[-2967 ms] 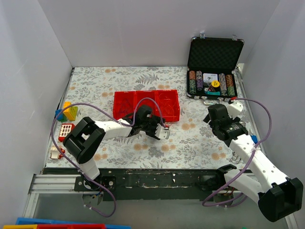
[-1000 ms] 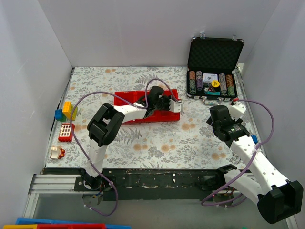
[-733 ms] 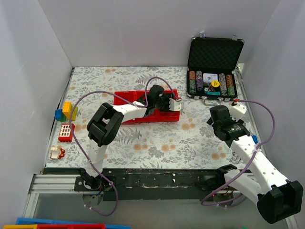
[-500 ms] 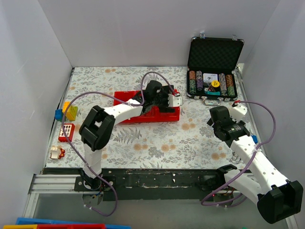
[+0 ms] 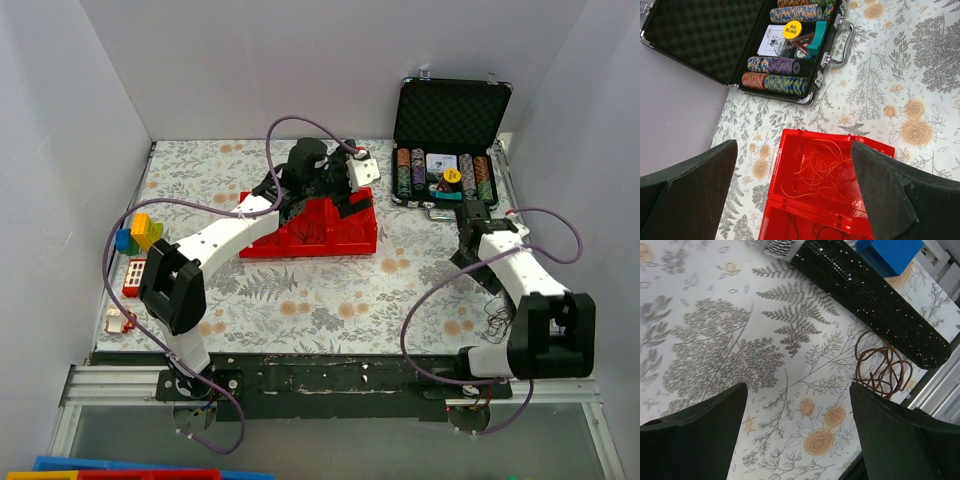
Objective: Untangle the cables
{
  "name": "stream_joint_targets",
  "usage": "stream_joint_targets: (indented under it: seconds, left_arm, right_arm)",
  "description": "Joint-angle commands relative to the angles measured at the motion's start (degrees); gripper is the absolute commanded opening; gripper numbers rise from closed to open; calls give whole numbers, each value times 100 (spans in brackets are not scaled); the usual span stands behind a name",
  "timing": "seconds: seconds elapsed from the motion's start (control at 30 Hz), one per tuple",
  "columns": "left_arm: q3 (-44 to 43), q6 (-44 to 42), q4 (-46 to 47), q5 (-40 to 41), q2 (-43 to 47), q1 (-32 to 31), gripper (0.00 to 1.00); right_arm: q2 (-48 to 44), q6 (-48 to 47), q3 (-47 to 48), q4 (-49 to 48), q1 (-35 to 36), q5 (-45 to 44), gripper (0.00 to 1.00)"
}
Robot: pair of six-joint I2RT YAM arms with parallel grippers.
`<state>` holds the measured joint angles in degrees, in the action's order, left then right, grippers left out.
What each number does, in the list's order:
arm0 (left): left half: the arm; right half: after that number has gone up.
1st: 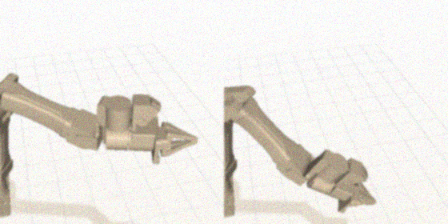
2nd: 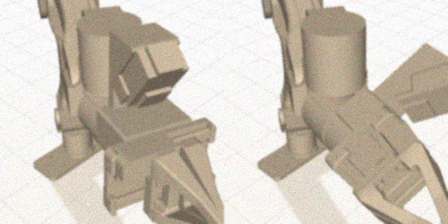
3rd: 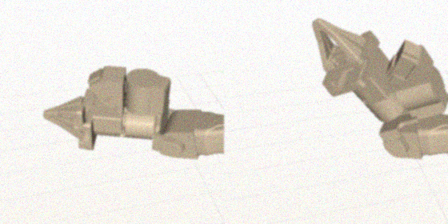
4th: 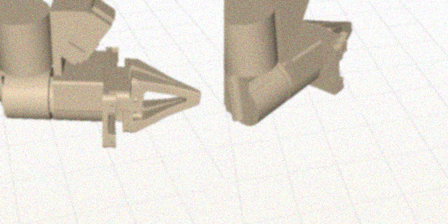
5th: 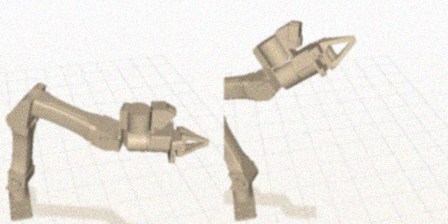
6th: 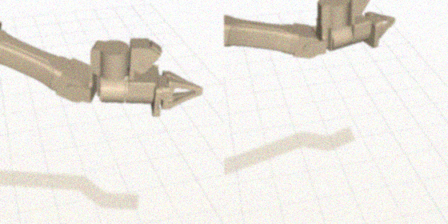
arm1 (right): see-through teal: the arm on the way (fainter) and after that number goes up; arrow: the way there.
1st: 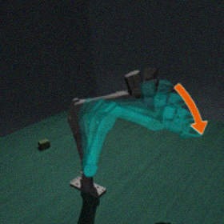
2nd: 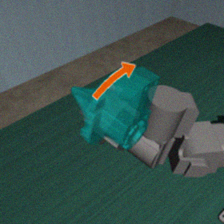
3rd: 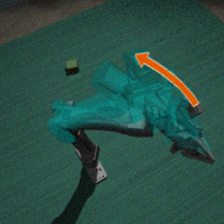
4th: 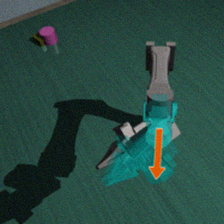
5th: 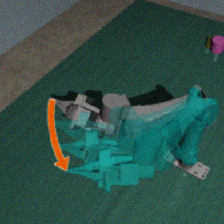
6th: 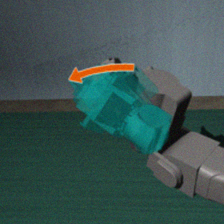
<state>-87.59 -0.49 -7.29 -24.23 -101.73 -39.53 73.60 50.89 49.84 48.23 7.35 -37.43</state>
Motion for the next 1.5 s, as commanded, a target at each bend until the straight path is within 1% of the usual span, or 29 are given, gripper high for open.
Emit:
stream_joint_targets:
  seconds: [0.0, 0.07, 0.1, 0.3, 0.43, 0.57, 0.67, 0.83, 0.87, 0.93, 1.0, 1.07, 1.1, 1.13, 1.23, 1.3, 1.37, 1.47]
  left_arm:
    - [-118, 427, -352, -100, 593, 50, 98]
    - [-109, 427, -457, -82, 689, 42, 98]
    - [-109, 427, -545, -73, 716, 50, 98]
    - [146, 374, -686, -143, 918, 42, 98]
    - [155, 401, -686, -275, 919, 42, 98]
    - [137, 401, -677, -319, 927, -11, 98]
    - [207, 296, -677, -319, 980, -29, 98]
    - [374, 137, -669, -319, 1085, -37, 98]
    - [392, 128, -642, -319, 1094, -37, 98]
    - [401, 128, -625, -319, 1103, -29, 98]
    - [401, 119, -598, -337, 1094, -46, 98]
    - [409, 111, -589, -337, 1103, -55, 98]
    - [418, 85, -589, -337, 1112, -55, 98]
    - [418, 76, -589, -337, 1120, -64, 98]
    - [454, 76, -563, -293, 1147, -72, 98]
    - [462, 76, -546, -267, 1156, -81, 98]
    - [497, 76, -528, -223, 1182, -81, 98]
    - [567, 76, -502, -179, 1217, -81, 98]
  right_arm:
    - [680, 175, 491, 758, -568, 394, 90]
    - [717, 193, 500, 750, -683, 403, 90]
    - [682, 193, 465, 706, -857, 412, 89]
    - [348, 52, 140, 706, -1245, 456, 90]
    - [435, -194, 61, 758, -1438, 605, 91]
    - [716, -255, -132, 610, -1474, 956, 86]
    - [892, -264, -203, 416, -1474, 1307, 85]
    - [1015, -238, -361, 222, -1474, 1493, 81]
    - [1042, -238, -379, 196, -1482, 1519, 77]
    - [1095, -255, -423, 161, -1474, 1598, 63]
    - [1060, -343, -528, 30, -1482, 1747, 44]
    - [972, -448, -659, -181, -1483, 1984, 16]
    - [902, -518, -721, -295, -1474, 2168, 8]
    - [840, -563, -791, -427, -1465, 2352, 3]
    - [568, -677, -889, -770, -1386, 2863, 1]
    - [427, -747, -758, -946, -1132, 3056, 1]
    - [374, -722, -547, -1087, -746, 3294, 1]
    - [479, -555, -126, -1123, 97, 3365, 1]
